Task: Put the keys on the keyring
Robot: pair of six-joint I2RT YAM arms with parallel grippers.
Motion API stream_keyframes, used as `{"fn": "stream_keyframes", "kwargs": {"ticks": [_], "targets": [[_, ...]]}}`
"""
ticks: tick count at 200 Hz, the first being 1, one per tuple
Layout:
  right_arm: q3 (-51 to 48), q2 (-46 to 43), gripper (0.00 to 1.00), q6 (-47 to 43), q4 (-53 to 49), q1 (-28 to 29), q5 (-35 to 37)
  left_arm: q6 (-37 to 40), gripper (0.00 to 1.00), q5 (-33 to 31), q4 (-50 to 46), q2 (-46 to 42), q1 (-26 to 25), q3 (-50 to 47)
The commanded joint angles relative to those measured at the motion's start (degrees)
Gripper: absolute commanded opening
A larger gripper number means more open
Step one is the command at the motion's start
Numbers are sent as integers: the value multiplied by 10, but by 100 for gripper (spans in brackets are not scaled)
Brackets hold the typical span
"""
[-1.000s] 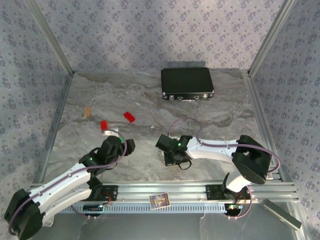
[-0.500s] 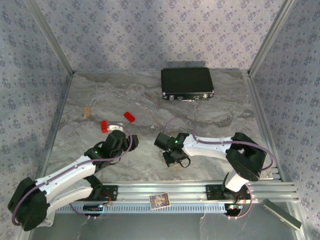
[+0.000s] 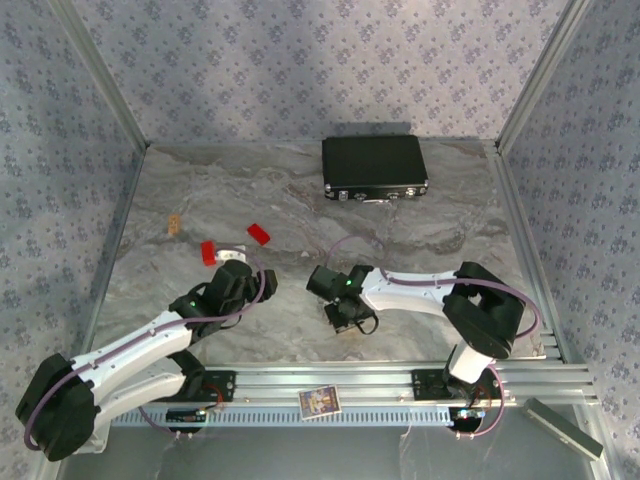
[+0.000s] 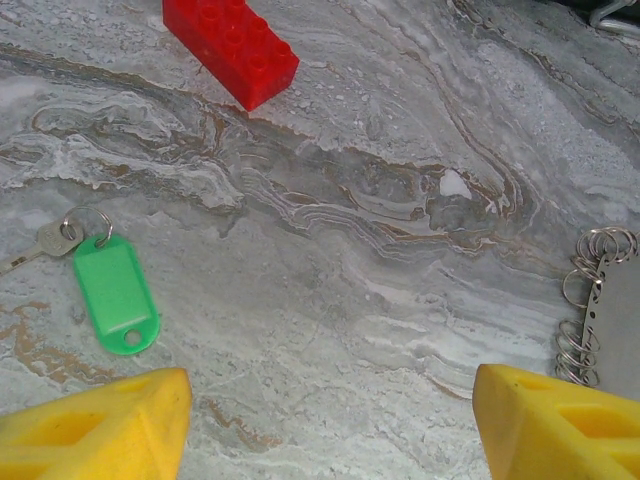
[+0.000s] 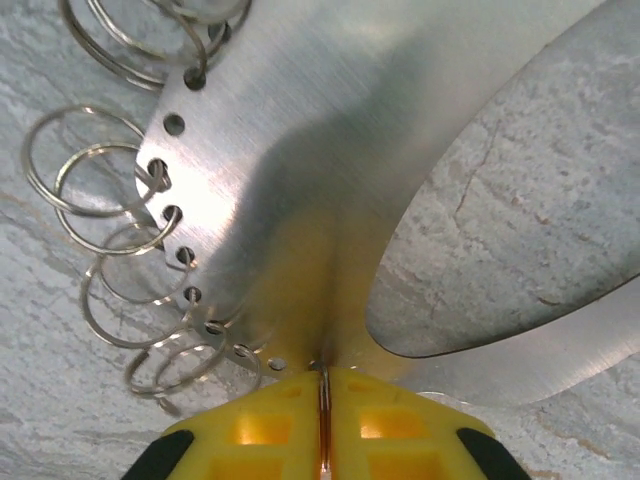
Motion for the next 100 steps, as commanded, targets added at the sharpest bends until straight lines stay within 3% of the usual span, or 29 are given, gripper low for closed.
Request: {"fn": "stream_keyframes", "kwargs": {"ticks": [1, 34, 68, 100], "targets": [[21, 4, 4, 5, -32, 3, 29, 6, 74, -2, 5, 2, 4, 20], [37, -29, 0, -2, -72, 17, 87, 16, 74, 0, 7, -8, 4, 21], [37, -99, 0, -85, -77, 17, 147, 72, 73, 2, 12, -45, 4, 28], [37, -158, 0, -194, -21, 0, 167, 160, 73, 18, 24, -89, 4, 47]]}}
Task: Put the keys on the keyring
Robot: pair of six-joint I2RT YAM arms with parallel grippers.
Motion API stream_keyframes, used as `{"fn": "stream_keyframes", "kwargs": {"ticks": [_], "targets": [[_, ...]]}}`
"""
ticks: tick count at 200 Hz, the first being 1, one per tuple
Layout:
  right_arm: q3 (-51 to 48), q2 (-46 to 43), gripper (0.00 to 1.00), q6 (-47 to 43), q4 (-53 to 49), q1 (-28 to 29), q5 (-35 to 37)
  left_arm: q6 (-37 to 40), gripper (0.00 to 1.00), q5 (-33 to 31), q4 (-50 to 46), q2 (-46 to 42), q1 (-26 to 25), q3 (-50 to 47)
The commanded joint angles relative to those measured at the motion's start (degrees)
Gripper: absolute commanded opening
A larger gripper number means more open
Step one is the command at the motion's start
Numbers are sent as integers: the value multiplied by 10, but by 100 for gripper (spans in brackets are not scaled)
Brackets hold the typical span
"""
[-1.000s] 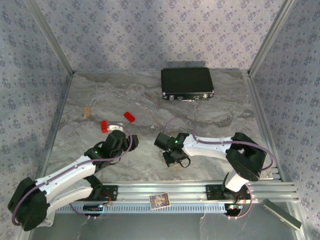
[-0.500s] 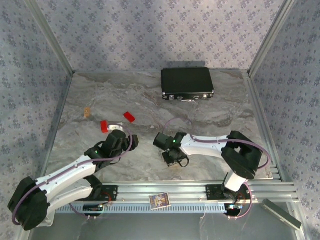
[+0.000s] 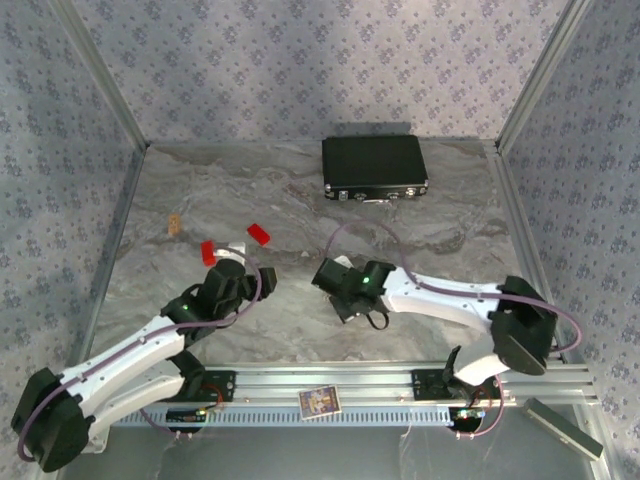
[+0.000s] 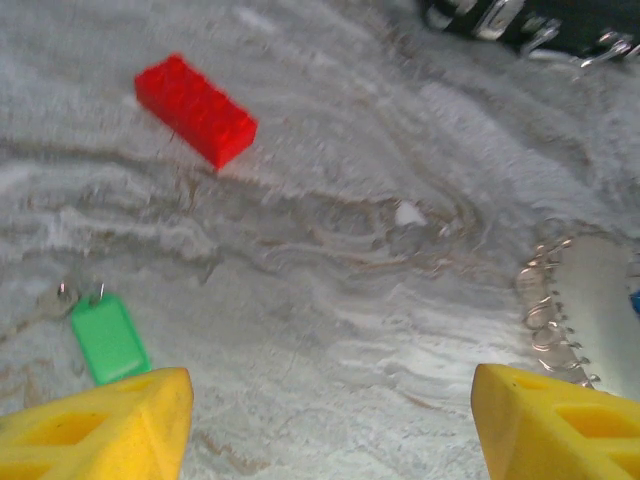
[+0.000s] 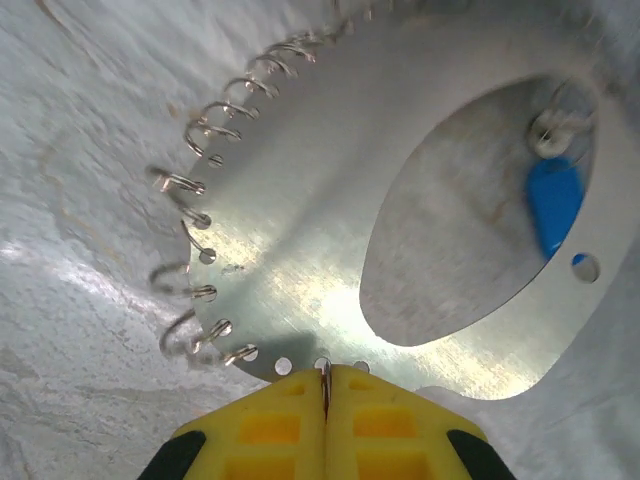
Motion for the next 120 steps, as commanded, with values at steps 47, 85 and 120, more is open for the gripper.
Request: {"fn": "stream_keyframes", "kwargs": {"ticks": [47, 85, 120], "targets": [[14, -105, 0, -292, 151, -45, -12, 204, 73, 33, -4, -46, 25, 107], [-14, -148, 0, -426, 234, -82, -146, 284, 73, 89, -29, -9, 70, 182], [-34, -153, 0, -513, 268, -92, -234, 340, 72, 129, -51, 37, 88, 236]]}}
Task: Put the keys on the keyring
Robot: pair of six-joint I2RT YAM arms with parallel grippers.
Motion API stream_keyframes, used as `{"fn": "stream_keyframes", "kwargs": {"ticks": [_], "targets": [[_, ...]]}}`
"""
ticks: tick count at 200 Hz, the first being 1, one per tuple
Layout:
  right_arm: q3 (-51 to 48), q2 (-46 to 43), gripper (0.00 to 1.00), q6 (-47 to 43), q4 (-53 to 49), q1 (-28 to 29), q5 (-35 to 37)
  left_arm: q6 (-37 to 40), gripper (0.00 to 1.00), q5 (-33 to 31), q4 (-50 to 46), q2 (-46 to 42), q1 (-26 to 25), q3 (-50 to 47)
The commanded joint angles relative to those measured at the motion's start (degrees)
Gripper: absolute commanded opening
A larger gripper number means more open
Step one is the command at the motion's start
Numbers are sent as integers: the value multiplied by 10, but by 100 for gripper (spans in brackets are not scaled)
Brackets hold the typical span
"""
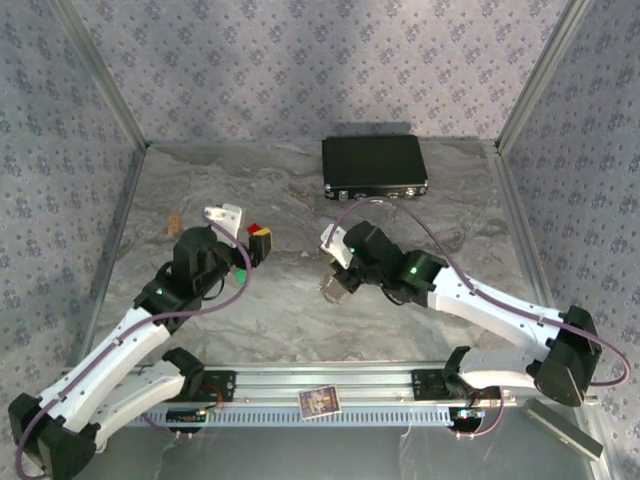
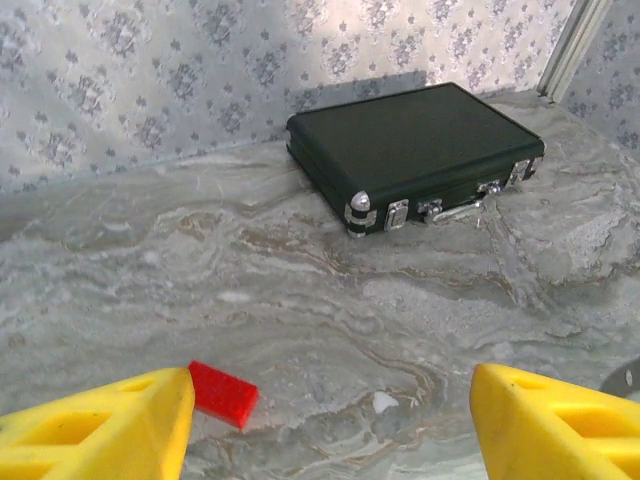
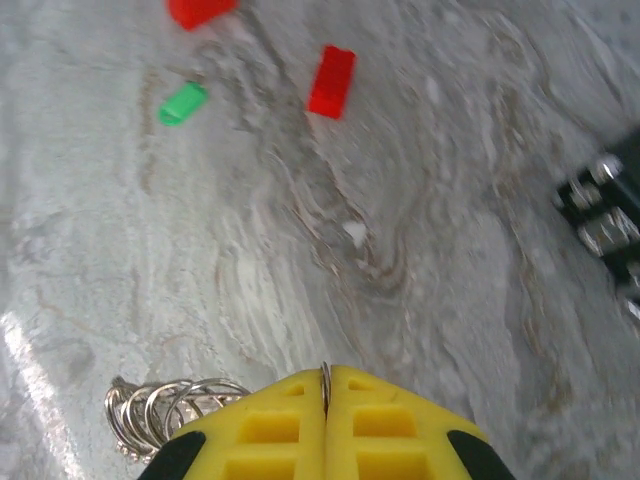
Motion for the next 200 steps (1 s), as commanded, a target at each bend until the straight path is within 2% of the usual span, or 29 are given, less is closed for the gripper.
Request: {"fn": "stream_keyframes", "kwargs": {"ticks": [1, 35, 91, 122, 138, 170, 200], "targets": [[-16, -7, 0, -100, 54, -4, -91, 68, 72, 48, -26, 20, 9, 36], [-47, -5, 0, -152, 81, -5, -163, 119, 67, 108, 18, 24, 10, 15], [-53, 1, 0, -207, 62, -4, -209, 155, 52, 232, 92, 35, 10, -37], [-44, 1, 0, -225, 43, -3, -219, 219, 40, 326, 66, 44, 10, -35], [-38, 1, 0, -231, 30, -3, -216, 232, 37, 367, 40, 51, 7, -30], [-34, 1, 0, -228, 14, -4, -214, 190, 35, 383, 74, 51, -27, -74], [-38, -12, 0, -220, 15, -8, -228, 189, 35, 329, 180, 37, -97, -152]]}}
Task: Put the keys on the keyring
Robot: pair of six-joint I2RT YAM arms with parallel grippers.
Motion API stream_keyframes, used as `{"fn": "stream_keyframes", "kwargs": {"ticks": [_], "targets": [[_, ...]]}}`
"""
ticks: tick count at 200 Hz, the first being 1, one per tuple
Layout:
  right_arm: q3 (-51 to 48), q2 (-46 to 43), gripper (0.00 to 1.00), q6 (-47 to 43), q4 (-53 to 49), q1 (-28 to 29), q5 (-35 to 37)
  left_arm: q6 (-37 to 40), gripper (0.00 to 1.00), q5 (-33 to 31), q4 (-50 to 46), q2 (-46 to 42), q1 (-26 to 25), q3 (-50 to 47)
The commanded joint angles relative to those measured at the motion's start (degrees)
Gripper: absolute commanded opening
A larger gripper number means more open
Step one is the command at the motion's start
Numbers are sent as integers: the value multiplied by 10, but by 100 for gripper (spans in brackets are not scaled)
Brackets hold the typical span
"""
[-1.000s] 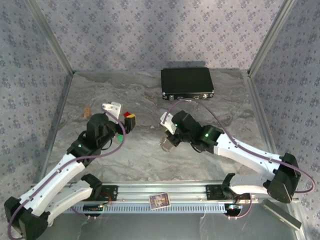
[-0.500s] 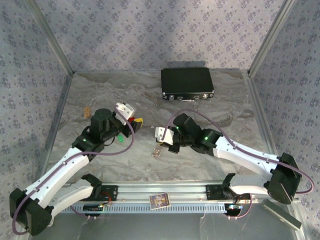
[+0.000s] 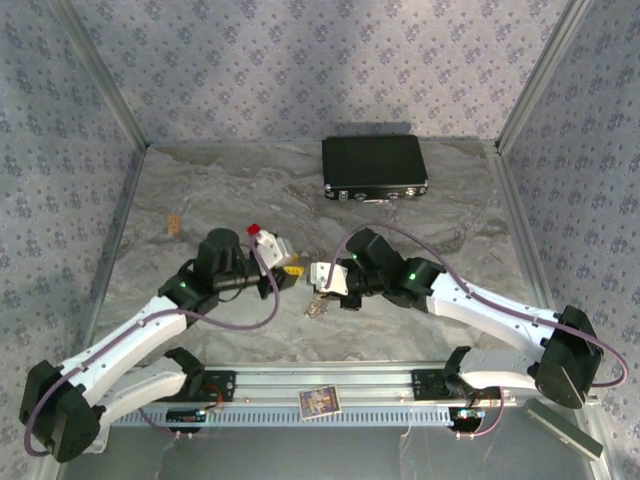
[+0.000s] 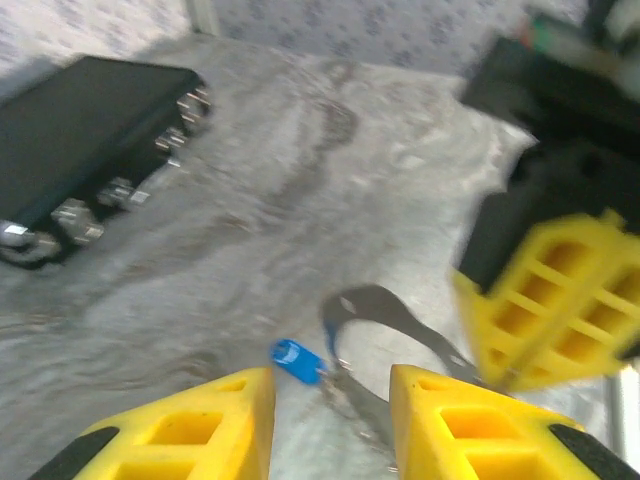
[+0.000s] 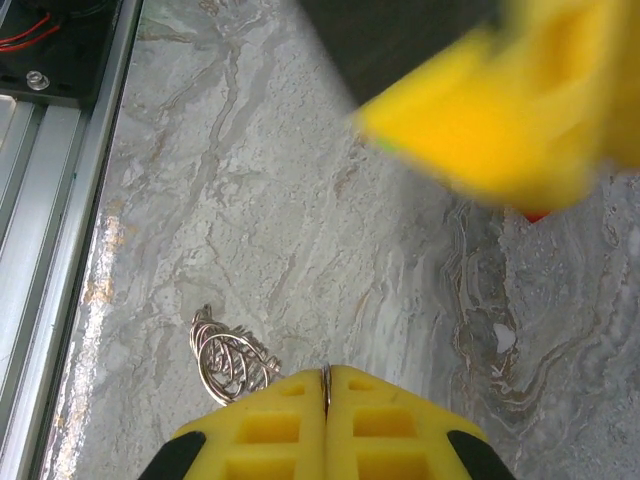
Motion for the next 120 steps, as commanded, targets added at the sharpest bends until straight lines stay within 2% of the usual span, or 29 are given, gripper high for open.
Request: {"fn": "stream_keyframes", "kwargs": {"ticks": [1, 45, 120], "targets": [[13, -15, 0, -4, -15, -6, -23, -3, 35, -11, 91, -14, -40, -53], [9, -30, 0, 3, -15, -12, -42, 13, 31, -23, 172, -7, -51, -93], [7, -29, 0, 10, 4, -7, -26, 35, 32, 51, 189, 19, -61, -93]]}}
